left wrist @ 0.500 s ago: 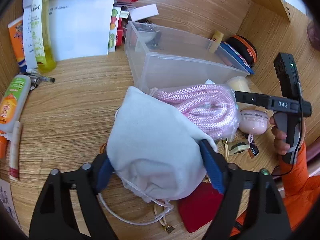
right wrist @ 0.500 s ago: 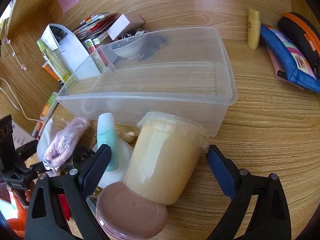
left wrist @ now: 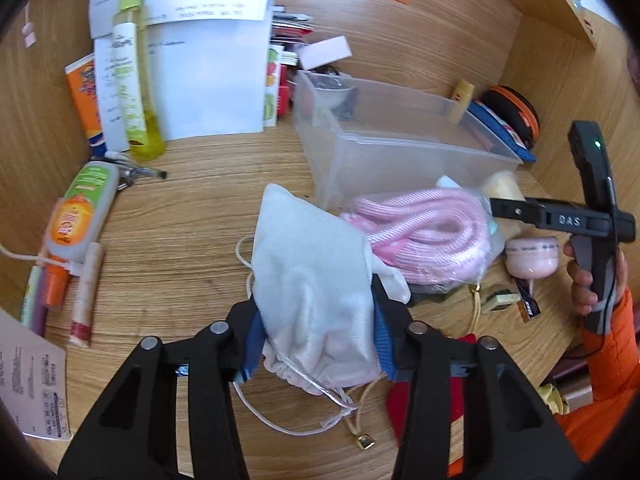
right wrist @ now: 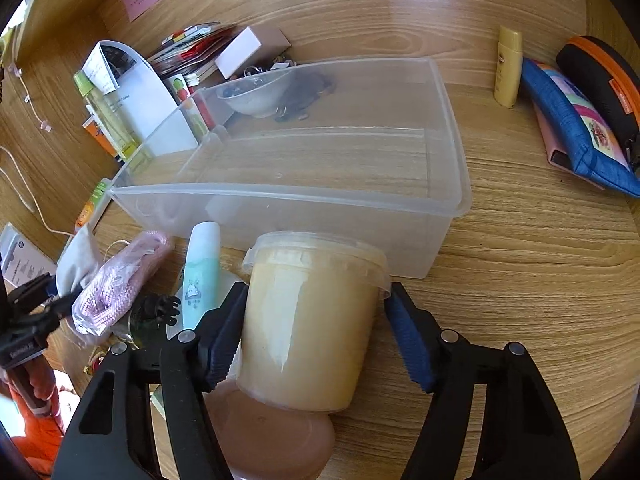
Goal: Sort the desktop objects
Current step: 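Carry the beige tub with the right tool while the left tool carries the white bag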
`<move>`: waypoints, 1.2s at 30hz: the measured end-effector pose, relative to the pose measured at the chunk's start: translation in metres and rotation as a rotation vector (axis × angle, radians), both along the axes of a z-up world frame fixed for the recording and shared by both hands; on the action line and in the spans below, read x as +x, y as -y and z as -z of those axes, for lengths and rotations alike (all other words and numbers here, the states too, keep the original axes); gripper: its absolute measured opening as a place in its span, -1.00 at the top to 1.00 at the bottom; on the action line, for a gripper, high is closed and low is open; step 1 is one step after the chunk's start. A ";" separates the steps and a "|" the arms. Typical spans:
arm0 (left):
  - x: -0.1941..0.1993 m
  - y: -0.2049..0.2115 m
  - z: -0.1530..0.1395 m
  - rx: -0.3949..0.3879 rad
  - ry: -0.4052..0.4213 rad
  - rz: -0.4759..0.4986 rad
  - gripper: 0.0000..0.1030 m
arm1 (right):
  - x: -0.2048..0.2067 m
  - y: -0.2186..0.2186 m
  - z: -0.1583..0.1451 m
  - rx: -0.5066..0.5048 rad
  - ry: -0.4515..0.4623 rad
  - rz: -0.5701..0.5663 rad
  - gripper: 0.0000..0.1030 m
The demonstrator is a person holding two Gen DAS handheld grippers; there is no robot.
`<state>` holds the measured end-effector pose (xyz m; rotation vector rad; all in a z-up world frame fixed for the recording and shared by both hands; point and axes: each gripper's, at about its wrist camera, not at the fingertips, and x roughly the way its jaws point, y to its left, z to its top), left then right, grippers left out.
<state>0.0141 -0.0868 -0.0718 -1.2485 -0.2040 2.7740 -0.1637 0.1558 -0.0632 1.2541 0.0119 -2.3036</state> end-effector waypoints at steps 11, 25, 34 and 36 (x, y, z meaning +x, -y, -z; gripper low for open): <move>0.004 0.011 -0.026 0.035 -0.072 -0.059 0.17 | 0.017 -0.016 -0.013 -0.038 -0.065 0.031 -0.22; -0.017 0.005 -0.076 0.037 -0.206 -0.059 0.16 | 0.026 -0.026 -0.041 -0.069 -0.155 0.025 -0.22; -0.039 -0.005 -0.094 0.014 -0.244 -0.055 0.17 | 0.036 -0.033 -0.066 -0.090 -0.221 0.015 -0.21; -0.045 -0.007 -0.098 0.016 -0.250 -0.051 0.16 | 0.034 -0.034 -0.073 -0.091 -0.240 0.016 -0.21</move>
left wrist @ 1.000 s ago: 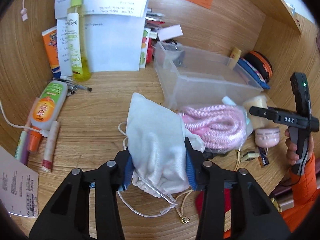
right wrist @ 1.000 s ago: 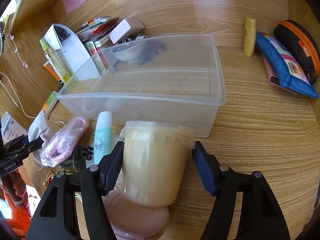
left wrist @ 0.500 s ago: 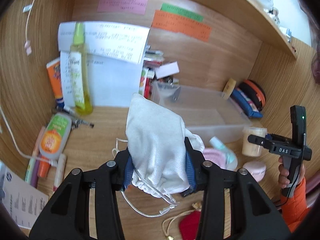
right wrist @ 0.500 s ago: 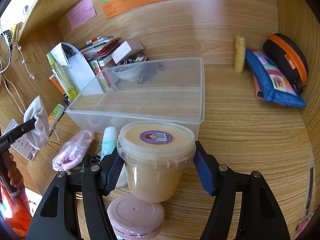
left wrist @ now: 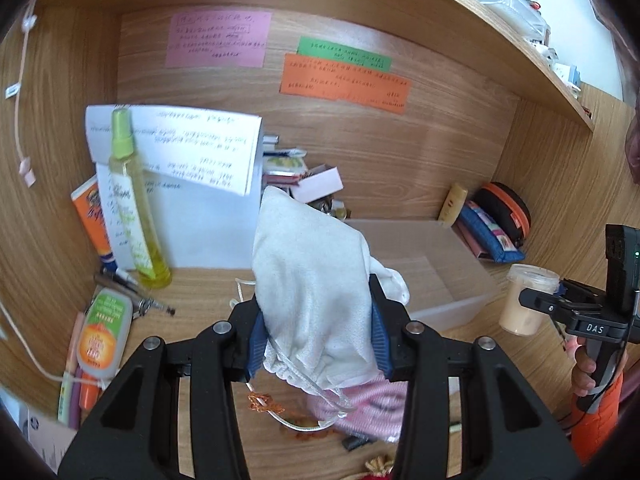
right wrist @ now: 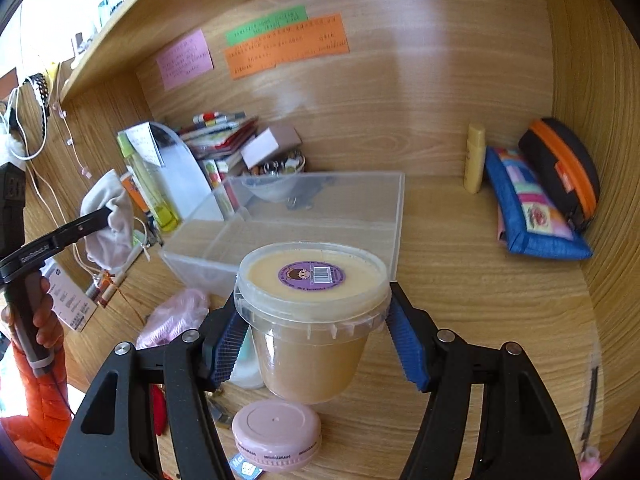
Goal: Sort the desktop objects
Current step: 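Carry the beige tub with the right tool while the left tool carries the white bag, then lower the white bag into the box with the left tool while the right tool releases the tub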
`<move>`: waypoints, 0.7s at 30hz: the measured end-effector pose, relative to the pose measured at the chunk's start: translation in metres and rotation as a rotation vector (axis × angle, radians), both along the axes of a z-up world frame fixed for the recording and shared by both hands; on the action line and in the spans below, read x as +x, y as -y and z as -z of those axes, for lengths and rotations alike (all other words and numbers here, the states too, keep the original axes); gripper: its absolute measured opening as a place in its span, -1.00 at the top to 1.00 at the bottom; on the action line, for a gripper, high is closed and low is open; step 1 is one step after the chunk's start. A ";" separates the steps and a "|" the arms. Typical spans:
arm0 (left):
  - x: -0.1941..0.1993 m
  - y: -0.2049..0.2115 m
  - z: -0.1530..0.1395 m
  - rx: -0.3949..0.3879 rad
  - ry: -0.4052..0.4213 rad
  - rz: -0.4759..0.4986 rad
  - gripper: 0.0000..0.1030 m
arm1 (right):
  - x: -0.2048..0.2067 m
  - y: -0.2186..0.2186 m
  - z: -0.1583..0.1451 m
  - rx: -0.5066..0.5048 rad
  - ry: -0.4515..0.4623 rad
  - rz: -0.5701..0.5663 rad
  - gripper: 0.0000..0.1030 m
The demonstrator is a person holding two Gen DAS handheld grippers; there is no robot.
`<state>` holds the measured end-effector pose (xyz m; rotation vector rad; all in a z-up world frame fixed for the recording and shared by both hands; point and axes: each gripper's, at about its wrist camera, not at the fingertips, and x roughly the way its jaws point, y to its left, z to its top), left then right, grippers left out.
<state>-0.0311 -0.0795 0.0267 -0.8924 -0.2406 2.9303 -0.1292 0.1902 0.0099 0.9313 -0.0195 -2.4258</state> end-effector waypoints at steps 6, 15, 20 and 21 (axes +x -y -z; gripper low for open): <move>-0.021 -0.011 -0.015 -0.008 -0.024 0.027 0.16 | -0.014 -0.001 -0.018 -0.008 -0.044 0.004 -0.21; -0.063 -0.023 -0.013 0.000 0.007 0.064 0.16 | -0.044 0.016 -0.027 -0.024 -0.070 -0.003 -0.21; -0.085 -0.033 -0.001 -0.011 0.041 0.081 0.16 | -0.063 0.029 -0.020 -0.014 -0.057 0.008 -0.21; -0.090 -0.036 0.003 -0.018 0.050 0.083 0.16 | -0.065 0.031 -0.019 -0.009 -0.053 0.011 -0.21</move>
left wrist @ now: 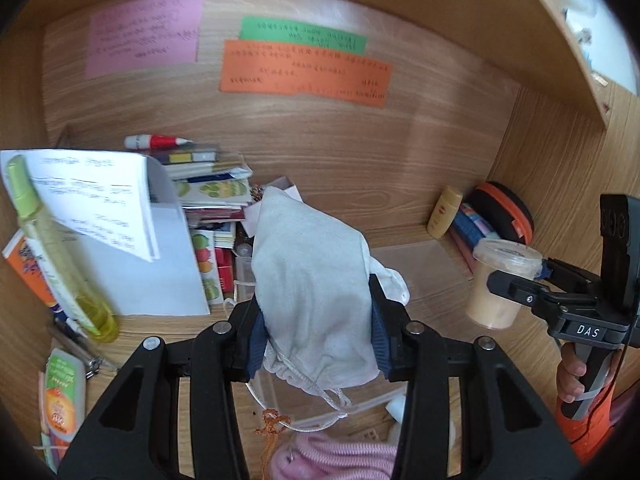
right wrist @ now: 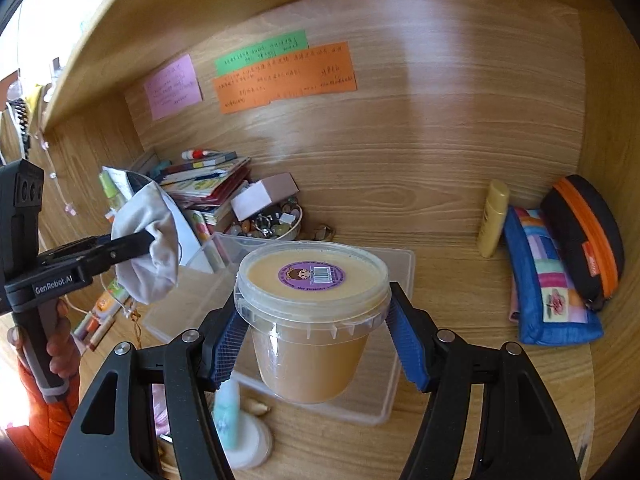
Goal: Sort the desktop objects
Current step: 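Lower the white bag into the box with the left tool while the right tool releases the tub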
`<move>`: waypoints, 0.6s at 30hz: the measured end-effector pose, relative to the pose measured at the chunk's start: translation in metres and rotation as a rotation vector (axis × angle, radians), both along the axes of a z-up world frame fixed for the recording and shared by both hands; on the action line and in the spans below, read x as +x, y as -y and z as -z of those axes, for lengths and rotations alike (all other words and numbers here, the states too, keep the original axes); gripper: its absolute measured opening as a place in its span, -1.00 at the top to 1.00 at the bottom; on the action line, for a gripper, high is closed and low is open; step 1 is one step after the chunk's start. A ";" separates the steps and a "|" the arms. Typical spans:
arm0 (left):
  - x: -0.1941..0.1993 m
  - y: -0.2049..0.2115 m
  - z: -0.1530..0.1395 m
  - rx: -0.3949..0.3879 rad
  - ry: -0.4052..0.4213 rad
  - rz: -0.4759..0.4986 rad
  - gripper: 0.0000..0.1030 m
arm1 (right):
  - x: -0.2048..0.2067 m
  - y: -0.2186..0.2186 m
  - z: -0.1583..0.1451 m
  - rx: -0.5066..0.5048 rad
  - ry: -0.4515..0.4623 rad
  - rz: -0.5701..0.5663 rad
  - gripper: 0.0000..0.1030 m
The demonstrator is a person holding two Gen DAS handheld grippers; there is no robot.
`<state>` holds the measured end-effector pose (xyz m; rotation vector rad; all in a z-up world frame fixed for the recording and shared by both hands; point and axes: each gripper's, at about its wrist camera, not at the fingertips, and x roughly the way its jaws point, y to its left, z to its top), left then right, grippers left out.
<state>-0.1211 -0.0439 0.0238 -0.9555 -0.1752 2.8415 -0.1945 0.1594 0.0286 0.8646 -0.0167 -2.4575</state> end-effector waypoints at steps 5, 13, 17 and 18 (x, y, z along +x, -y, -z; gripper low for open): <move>-0.019 -0.009 0.021 -0.015 0.051 0.017 0.16 | -0.021 0.013 0.013 0.014 0.043 -0.002 -0.21; -0.041 -0.017 0.052 -0.037 0.141 0.042 0.16 | -0.038 0.021 0.042 0.038 0.128 -0.026 -0.21; -0.044 -0.025 0.064 -0.072 0.170 0.049 0.17 | -0.039 0.027 0.050 0.079 0.132 -0.035 -0.21; -0.045 -0.028 0.067 -0.086 0.178 0.050 0.17 | -0.039 0.028 0.051 0.082 0.135 -0.037 -0.21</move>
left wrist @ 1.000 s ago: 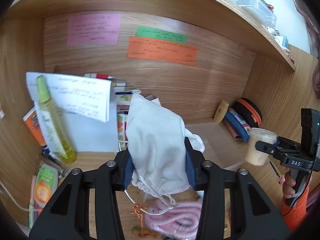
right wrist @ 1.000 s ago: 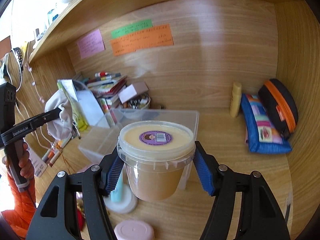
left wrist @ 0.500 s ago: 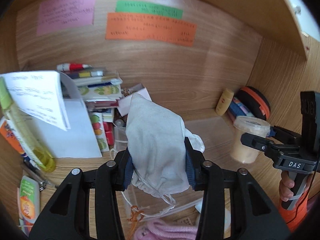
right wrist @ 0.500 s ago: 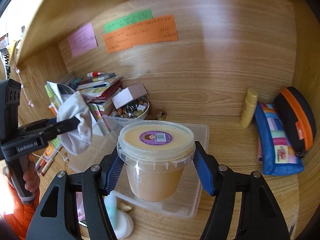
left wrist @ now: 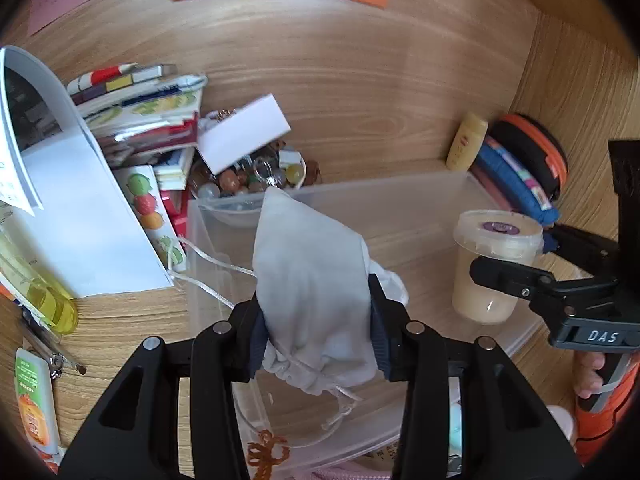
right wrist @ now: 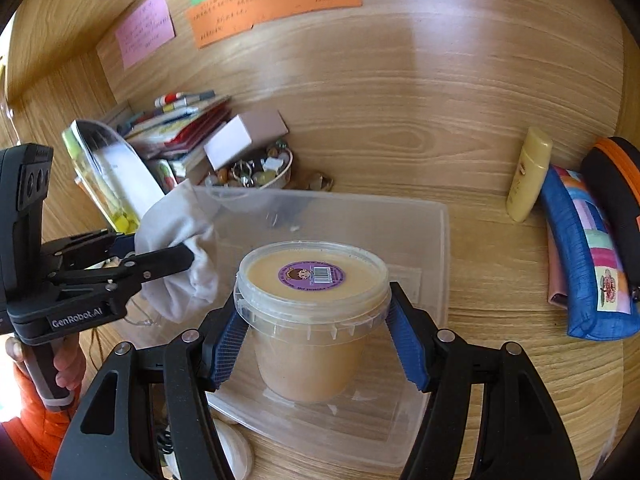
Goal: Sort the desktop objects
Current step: 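Lower the white bag into the box with the left tool while the right tool releases the tub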
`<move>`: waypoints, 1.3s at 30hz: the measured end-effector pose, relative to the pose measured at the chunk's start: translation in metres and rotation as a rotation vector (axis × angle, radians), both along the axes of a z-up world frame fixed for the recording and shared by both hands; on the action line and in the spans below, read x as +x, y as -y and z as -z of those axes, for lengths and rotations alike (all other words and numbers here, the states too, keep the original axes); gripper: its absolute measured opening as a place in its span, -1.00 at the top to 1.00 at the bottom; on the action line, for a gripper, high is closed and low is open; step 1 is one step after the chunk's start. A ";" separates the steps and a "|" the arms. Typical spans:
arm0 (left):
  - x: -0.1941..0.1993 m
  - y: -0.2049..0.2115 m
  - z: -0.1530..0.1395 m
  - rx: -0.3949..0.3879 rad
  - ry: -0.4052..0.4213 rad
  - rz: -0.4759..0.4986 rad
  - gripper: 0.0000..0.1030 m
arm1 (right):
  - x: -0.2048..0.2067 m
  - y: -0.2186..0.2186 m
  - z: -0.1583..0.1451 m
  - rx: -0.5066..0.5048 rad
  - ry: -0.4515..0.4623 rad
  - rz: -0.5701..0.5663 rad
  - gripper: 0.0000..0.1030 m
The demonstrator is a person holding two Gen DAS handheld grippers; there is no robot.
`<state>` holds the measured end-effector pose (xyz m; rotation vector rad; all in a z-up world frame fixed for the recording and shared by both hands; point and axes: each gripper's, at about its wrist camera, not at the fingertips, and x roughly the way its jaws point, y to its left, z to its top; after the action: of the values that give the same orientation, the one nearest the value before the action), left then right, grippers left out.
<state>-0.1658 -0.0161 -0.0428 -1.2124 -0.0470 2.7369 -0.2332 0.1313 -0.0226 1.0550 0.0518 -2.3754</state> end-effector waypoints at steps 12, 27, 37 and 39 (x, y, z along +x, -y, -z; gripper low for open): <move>-0.003 -0.017 0.010 -0.110 0.012 0.003 0.13 | -0.003 0.007 0.011 0.043 0.021 -0.011 -0.22; -0.002 -0.012 -0.003 -0.162 -0.065 -0.011 -0.51 | 0.007 0.026 0.021 0.136 0.018 -0.061 -0.26; 0.014 0.000 -0.021 -0.122 -0.121 -0.062 -0.77 | 0.014 0.016 0.002 0.088 -0.044 -0.029 -0.58; 0.020 0.001 -0.028 -0.116 -0.145 -0.075 -0.81 | 0.015 0.015 -0.001 0.083 -0.054 -0.028 -0.58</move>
<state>-0.1454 -0.0175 -0.0149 -1.0549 0.0860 2.9215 -0.2185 0.1163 -0.0211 1.0218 0.1845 -2.3944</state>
